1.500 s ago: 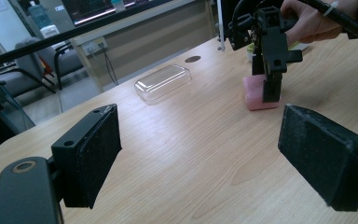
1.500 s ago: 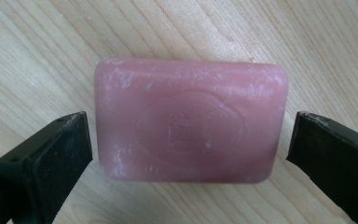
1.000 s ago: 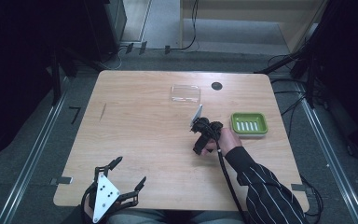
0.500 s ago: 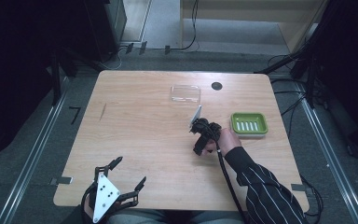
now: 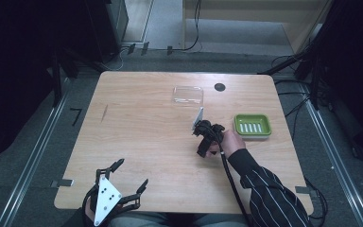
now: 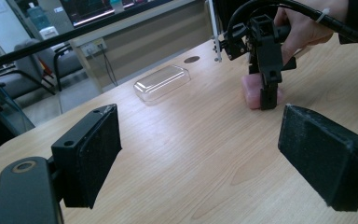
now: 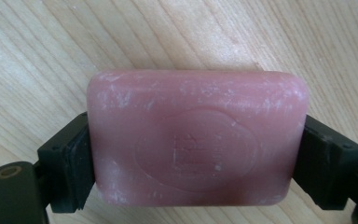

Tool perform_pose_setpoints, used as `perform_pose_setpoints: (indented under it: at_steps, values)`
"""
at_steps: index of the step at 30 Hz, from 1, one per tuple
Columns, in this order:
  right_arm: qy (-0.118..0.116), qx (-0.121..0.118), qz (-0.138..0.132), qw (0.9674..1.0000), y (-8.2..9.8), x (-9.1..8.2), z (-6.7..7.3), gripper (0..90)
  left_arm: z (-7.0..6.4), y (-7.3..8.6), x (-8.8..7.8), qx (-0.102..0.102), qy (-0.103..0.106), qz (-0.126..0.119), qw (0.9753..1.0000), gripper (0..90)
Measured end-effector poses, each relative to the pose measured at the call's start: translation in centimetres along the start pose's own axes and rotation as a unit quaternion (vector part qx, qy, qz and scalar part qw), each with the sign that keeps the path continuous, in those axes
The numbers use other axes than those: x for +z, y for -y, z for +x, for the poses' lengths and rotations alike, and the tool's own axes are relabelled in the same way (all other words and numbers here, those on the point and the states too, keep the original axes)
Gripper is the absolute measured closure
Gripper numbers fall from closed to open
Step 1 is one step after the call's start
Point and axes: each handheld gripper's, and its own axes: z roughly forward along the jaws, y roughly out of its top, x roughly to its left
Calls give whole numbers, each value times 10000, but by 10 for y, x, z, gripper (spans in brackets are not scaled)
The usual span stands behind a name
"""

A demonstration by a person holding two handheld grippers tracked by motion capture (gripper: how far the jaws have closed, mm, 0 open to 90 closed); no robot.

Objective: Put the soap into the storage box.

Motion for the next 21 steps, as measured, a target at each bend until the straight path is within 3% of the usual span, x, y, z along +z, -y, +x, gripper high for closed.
perform_pose_setpoints:
  at_steps: [21]
  values:
    - [48, -7, -89, 9999, 7, -15, 2, 135, 0, 0, 0, -1, -5, -5, 10000, 136]
